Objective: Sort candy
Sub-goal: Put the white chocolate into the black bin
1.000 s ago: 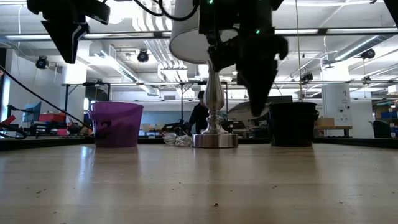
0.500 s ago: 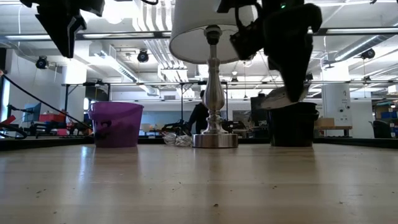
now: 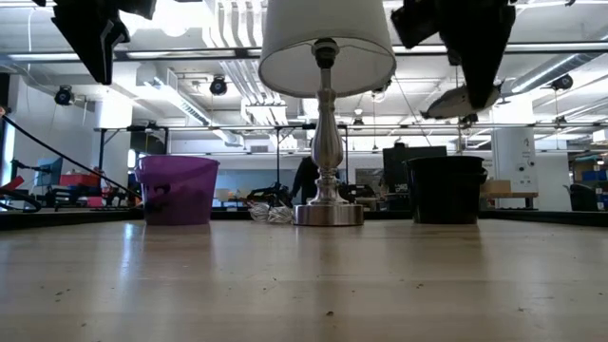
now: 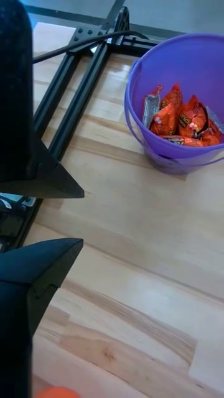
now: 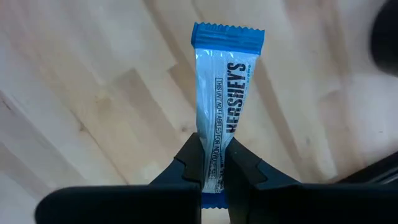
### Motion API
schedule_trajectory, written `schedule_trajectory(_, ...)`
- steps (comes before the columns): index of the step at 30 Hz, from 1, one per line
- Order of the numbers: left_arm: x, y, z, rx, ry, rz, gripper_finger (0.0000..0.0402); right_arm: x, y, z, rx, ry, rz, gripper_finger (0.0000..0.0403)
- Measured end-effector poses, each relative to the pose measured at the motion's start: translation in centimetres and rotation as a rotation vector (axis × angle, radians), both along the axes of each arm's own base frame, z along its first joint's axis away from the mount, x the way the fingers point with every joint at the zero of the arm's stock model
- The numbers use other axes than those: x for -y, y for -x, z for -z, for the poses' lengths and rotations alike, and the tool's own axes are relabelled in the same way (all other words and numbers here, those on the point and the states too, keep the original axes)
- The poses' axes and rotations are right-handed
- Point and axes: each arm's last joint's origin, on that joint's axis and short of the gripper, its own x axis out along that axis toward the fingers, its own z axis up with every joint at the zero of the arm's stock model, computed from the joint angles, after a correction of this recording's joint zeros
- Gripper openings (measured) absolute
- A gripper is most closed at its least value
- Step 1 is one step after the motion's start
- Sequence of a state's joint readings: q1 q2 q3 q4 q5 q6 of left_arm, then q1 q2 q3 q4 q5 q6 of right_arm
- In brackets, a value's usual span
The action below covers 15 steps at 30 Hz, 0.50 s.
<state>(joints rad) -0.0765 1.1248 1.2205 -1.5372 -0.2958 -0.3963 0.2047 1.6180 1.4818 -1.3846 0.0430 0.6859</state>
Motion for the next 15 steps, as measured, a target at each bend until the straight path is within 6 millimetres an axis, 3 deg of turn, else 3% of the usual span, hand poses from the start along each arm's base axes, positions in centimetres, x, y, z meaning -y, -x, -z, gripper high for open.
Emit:
schedule_trajectory(8,0.0,-0.1,0.0,-0.005,-0.006,0.045,0.0094,2.0,3.3,-2.5,0.111,0.066,0.089,0.002)
schedule_trajectory(15,0.0,-0.2,0.0,0.001,-0.004,0.032,0.0094,6.1,4.8,-3.7,0.161,0.108,0.144,0.002)
